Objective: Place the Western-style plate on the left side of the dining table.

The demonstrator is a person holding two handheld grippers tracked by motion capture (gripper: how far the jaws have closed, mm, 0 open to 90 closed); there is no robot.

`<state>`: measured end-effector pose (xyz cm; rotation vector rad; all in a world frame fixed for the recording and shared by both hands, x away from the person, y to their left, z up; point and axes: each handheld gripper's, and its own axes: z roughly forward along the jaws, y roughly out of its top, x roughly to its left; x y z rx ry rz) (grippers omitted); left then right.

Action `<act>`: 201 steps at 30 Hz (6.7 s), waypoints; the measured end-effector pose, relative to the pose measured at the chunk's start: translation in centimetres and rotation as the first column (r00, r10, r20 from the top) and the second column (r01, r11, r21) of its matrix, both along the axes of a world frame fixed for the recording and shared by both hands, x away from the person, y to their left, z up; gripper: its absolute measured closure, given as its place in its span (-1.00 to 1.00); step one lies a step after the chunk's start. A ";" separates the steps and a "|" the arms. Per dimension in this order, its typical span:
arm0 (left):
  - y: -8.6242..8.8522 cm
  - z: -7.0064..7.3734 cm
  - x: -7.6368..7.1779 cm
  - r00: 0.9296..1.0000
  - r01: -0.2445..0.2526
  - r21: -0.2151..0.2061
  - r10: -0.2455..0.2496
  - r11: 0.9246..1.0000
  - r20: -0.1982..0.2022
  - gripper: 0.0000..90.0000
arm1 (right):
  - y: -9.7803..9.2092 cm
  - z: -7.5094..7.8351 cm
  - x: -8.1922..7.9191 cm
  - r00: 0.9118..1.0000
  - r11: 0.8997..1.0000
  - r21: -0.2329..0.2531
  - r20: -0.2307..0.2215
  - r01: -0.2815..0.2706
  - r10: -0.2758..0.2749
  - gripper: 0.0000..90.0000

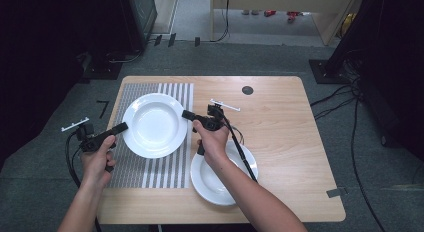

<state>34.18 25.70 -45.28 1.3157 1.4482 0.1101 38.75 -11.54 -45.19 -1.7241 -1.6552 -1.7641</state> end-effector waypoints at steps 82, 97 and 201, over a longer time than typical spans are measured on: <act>0.9 -0.4 3.9 0.989 -0.148 0.137 0.146 0.980 0.024 -0.15 | 2.9 -1.6 5.6 0.987 0.950 -0.292 0.140 0.115 -0.077 0.27; -1.7 2.7 0.7 0.986 -0.132 0.238 0.104 0.962 0.128 -0.63 | -2.2 1.0 2.7 0.985 0.944 -0.329 0.168 0.023 0.035 -0.27; -5.4 -6.6 -10.8 0.995 -0.053 0.656 0.098 0.753 -0.032 -0.72 | -34.4 -6.3 -17.2 0.951 0.768 -0.562 0.158 0.308 -0.266 -0.49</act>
